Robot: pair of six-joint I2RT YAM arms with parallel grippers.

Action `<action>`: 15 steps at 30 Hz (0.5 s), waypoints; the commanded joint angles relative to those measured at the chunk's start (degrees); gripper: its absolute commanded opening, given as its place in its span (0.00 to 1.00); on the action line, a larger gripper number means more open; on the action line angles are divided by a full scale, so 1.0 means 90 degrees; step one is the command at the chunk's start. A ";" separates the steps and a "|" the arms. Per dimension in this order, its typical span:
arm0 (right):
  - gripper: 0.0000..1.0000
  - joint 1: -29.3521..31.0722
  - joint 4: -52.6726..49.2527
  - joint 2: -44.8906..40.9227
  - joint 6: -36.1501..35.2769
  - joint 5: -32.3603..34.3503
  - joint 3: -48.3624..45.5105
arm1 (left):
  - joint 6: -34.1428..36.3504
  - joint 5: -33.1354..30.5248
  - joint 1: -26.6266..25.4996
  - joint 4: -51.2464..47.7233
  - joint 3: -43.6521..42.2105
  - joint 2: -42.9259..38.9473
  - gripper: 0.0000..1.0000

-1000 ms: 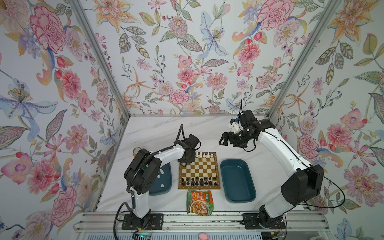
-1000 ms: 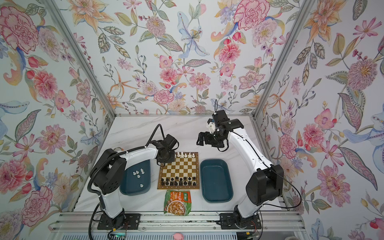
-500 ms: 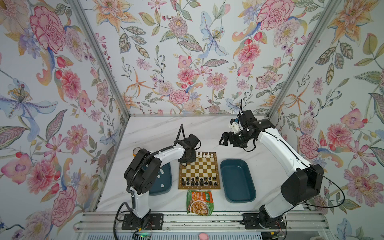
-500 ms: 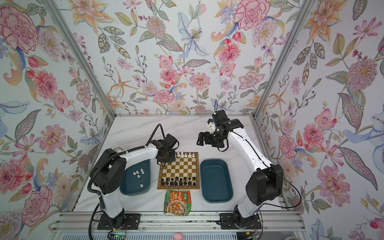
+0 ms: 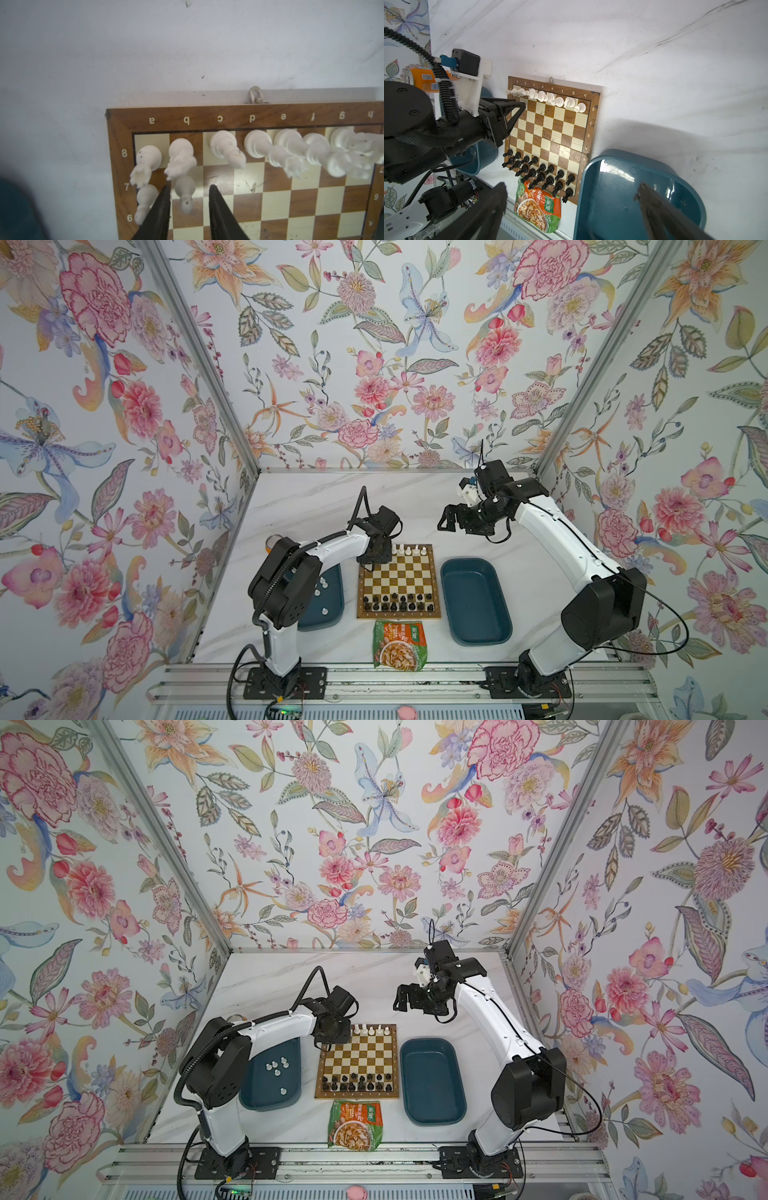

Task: Set up the chess pieces on the board
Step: 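Lower the white pawn beside the first pawn and open the left gripper, then move the left gripper back over the teal tray of white pawns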

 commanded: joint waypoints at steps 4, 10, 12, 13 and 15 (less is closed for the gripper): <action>0.99 -0.0041 -0.0007 0.0064 -0.0115 0.0050 0.0200 | -0.0137 -0.0108 0.0062 -0.0366 0.0404 -0.0523 0.36; 0.99 -0.0028 -0.0009 0.0101 -0.0122 -0.0062 0.0425 | -0.0195 -0.0401 0.0144 -0.0764 0.0608 -0.1208 0.36; 0.99 0.0060 -0.0040 0.0173 -0.0166 -0.0016 0.0583 | -0.0140 -0.0592 0.0264 -0.0998 0.0553 -0.1485 0.36; 0.99 0.0122 -0.0105 0.0240 -0.0221 0.0052 0.0728 | -0.0124 -0.0703 0.0355 -0.1103 0.0434 -0.1655 0.36; 0.99 0.0328 -0.0243 0.0404 -0.0332 0.0194 0.1012 | -0.0143 -0.0814 0.0600 -0.1185 0.0023 -0.2120 0.36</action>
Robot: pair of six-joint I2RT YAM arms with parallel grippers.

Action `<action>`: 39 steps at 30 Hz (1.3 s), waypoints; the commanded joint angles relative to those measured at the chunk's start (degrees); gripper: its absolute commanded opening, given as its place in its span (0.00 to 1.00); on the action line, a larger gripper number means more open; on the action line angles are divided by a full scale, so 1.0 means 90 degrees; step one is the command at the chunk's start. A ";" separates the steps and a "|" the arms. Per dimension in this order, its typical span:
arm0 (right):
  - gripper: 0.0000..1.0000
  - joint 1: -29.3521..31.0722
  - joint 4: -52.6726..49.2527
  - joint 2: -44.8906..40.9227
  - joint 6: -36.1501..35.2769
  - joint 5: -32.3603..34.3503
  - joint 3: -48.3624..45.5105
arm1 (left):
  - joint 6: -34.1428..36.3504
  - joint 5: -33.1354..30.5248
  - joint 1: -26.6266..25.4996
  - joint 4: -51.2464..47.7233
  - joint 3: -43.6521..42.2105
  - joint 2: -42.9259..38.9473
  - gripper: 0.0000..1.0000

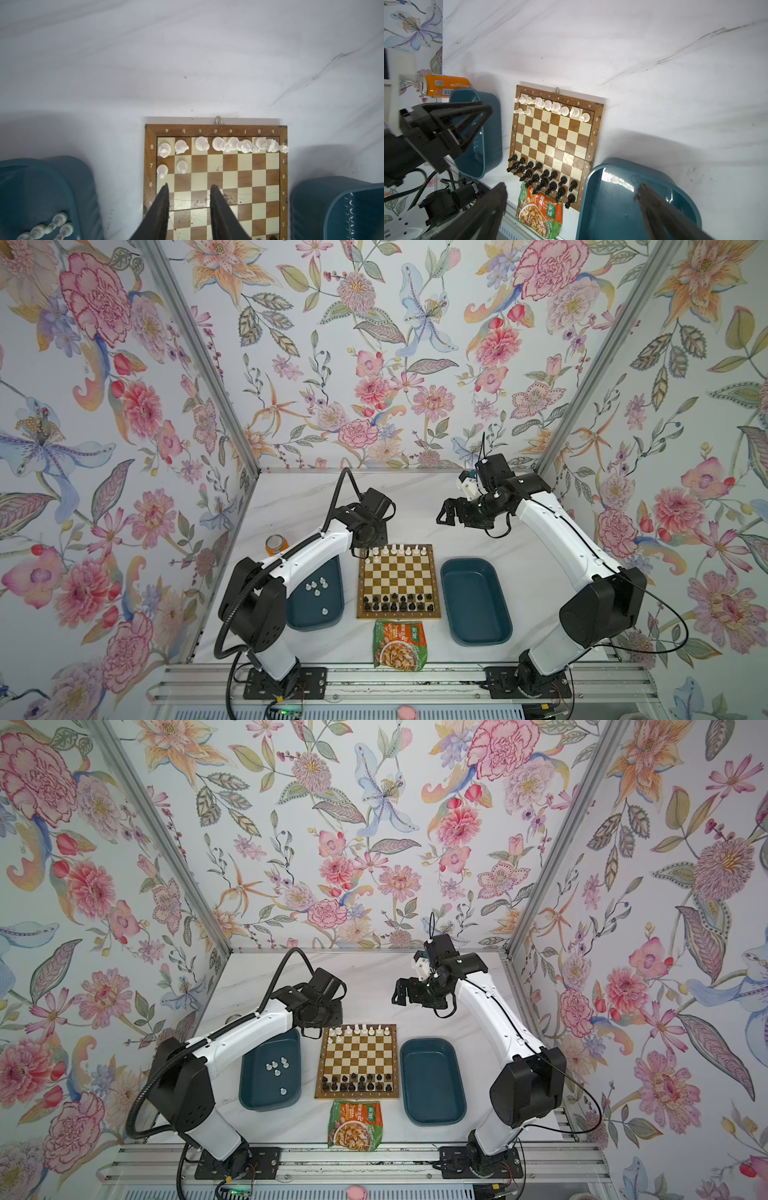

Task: Set up the chess pieces on the board
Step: 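Move the left gripper back over the teal tray of white pawns, then lower the left gripper onto another white pawn and close it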

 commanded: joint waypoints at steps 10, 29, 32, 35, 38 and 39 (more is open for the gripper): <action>0.99 0.0972 -0.0343 0.1024 -0.0254 -0.0080 0.1285 | -0.0578 -0.0570 0.1453 -0.0733 -0.3007 -0.3160 0.37; 0.99 0.1144 -0.0583 0.1598 -0.0282 -0.0236 0.1767 | -0.1415 0.0068 0.1547 0.0297 -0.5070 -0.3847 0.30; 0.99 0.1134 -0.0576 0.1555 -0.0284 -0.0162 0.1694 | -0.1308 -0.0024 0.1538 0.0406 -0.4951 -0.3571 0.30; 0.99 0.1115 -0.0580 0.1481 -0.0269 -0.0090 0.1598 | -0.1181 -0.0114 0.1547 0.0463 -0.4856 -0.3286 0.30; 0.99 0.1087 -0.0580 0.1413 -0.0250 -0.0031 0.1509 | -0.1051 -0.0160 0.1562 0.0580 -0.4785 -0.2988 0.30; 0.99 0.1071 -0.0572 0.1389 -0.0249 -0.0015 0.1475 | -0.1022 -0.0179 0.1577 0.0601 -0.4752 -0.2890 0.29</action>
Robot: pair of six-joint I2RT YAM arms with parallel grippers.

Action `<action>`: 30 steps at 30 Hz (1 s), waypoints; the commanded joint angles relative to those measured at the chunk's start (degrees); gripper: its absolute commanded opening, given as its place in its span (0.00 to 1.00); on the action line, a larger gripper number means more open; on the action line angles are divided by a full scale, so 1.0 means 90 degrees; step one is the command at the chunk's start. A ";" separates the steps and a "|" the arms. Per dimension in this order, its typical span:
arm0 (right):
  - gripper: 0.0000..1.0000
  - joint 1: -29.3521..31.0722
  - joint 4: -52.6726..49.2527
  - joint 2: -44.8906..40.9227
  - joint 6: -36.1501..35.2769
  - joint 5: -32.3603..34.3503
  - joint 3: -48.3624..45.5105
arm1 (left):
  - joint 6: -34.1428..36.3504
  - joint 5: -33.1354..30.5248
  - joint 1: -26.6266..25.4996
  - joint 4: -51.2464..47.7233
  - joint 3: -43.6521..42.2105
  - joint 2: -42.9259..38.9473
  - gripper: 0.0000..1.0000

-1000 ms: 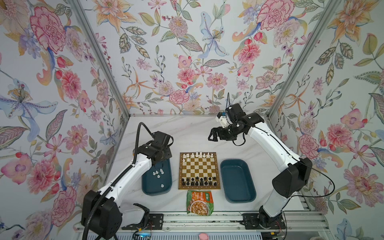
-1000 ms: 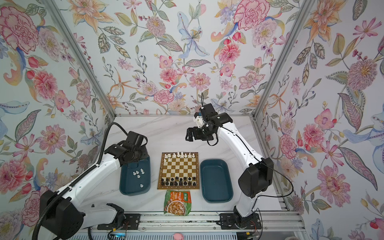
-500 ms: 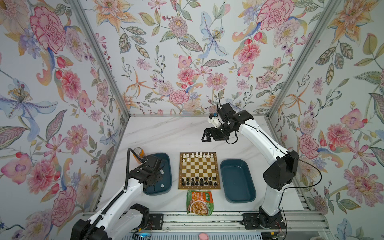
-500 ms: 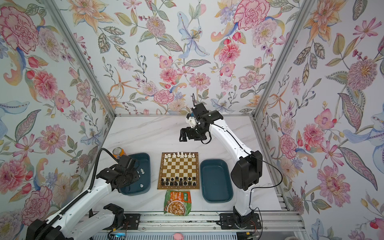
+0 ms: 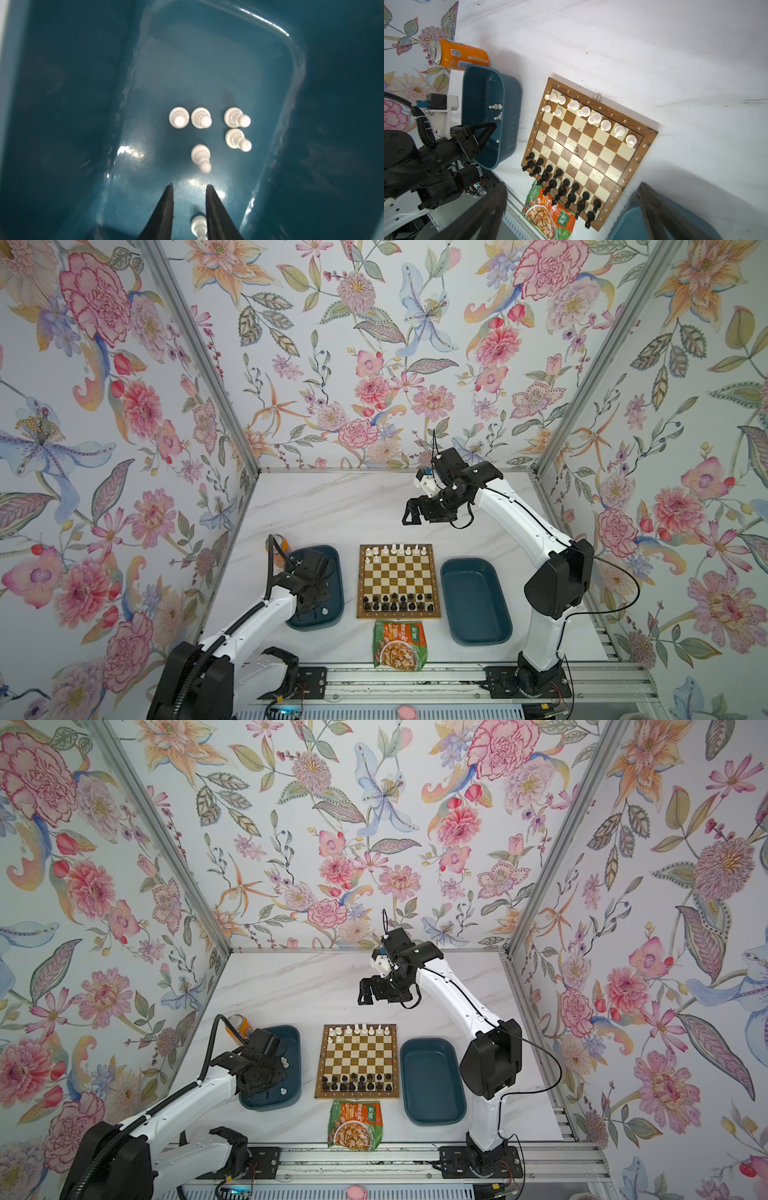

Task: Set up the chess pieces on the board
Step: 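Lower the left gripper onto another white pawn and close it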

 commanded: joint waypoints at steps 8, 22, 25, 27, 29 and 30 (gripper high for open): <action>0.99 -0.0095 -0.0175 -0.0315 -0.0005 0.0250 -0.0300 | 0.0456 -0.0103 0.0206 0.0288 0.0450 0.0538 0.29; 0.99 -0.0078 -0.0174 -0.0308 0.0055 0.0297 -0.0273 | 0.0687 -0.0041 0.0328 0.0352 0.0432 0.0760 0.25; 0.99 -0.0085 -0.0170 -0.0301 0.0065 0.0304 -0.0283 | 0.0694 -0.0047 0.0346 0.0378 0.0377 0.0769 0.25; 0.99 -0.0075 -0.0172 -0.0314 0.0058 0.0321 -0.0293 | 0.0719 -0.0038 0.0349 0.0415 0.0338 0.0789 0.24; 0.99 -0.0076 -0.0174 -0.0319 0.0075 0.0330 -0.0302 | 0.0733 -0.0035 0.0359 0.0438 0.0326 0.0809 0.24; 0.99 -0.0067 -0.0172 -0.0330 0.0075 0.0332 -0.0303 | 0.0745 -0.0031 0.0365 0.0443 0.0320 0.0818 0.24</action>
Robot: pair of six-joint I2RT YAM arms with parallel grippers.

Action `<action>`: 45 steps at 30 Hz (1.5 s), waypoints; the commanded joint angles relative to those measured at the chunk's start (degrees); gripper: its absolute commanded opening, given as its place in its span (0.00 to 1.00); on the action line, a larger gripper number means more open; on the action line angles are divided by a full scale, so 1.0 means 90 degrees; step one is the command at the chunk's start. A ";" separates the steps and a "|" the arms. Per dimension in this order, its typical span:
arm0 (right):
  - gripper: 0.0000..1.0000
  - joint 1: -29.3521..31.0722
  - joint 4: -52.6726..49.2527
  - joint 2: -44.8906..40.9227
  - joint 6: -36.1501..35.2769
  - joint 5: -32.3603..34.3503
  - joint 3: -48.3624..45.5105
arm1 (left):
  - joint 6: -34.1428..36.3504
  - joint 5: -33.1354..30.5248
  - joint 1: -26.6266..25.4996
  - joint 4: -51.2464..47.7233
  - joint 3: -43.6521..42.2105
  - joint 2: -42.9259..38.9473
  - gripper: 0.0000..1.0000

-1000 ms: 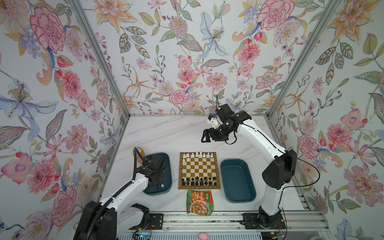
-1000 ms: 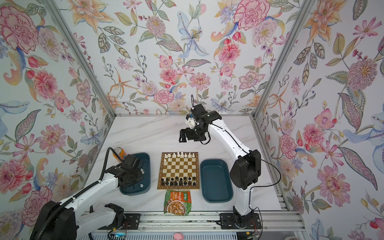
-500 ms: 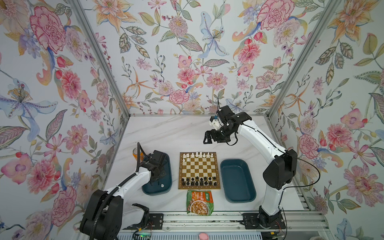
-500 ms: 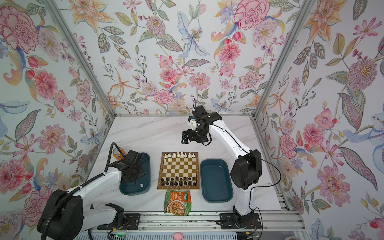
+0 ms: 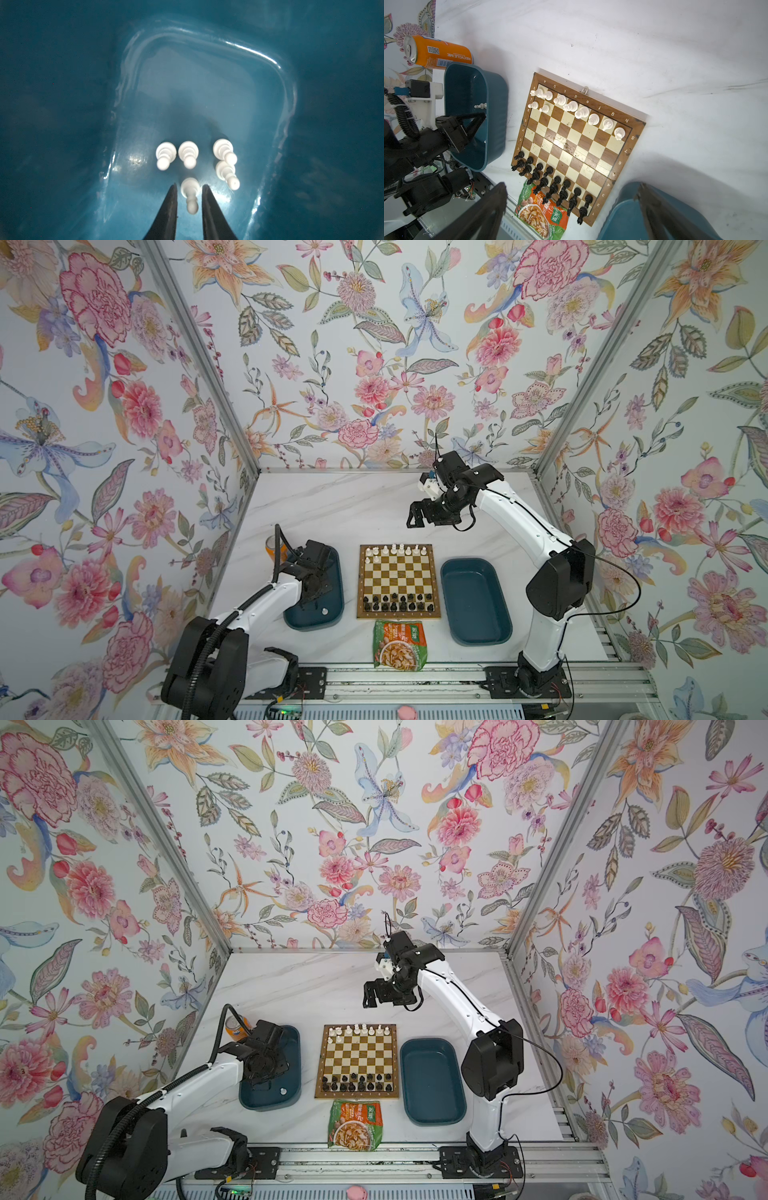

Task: Set up the chess pieces on the board
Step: 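Lower the left gripper onto another white pawn and close it, then lift the white pawn with the left gripper and carry it toward the board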

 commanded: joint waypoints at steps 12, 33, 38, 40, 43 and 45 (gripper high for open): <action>0.99 0.0030 -0.0134 -0.0339 0.0069 0.0154 -0.0205 | 0.0158 0.0022 0.0087 0.0143 -0.0133 0.0114 0.23; 0.99 0.0035 -0.0134 -0.0379 0.0059 0.0203 -0.0220 | 0.0203 0.0030 0.0093 0.0325 -0.0204 0.0310 0.21; 0.99 0.0041 -0.0134 -0.0360 0.0061 0.0208 -0.0209 | 0.0223 0.0030 0.0093 0.0310 -0.0187 0.0329 0.15; 0.99 0.0034 -0.0133 -0.0350 0.0068 0.0210 -0.0209 | 0.0235 0.0035 0.0090 0.0295 -0.0185 0.0345 0.12; 0.99 0.0034 -0.0134 -0.0347 0.0065 0.0198 -0.0199 | 0.0239 0.0054 0.0093 0.0256 -0.0188 0.0315 0.09; 0.99 0.0034 -0.0134 -0.0350 0.0060 0.0198 -0.0193 | 0.0243 0.0052 0.0091 0.0226 -0.0193 0.0267 0.09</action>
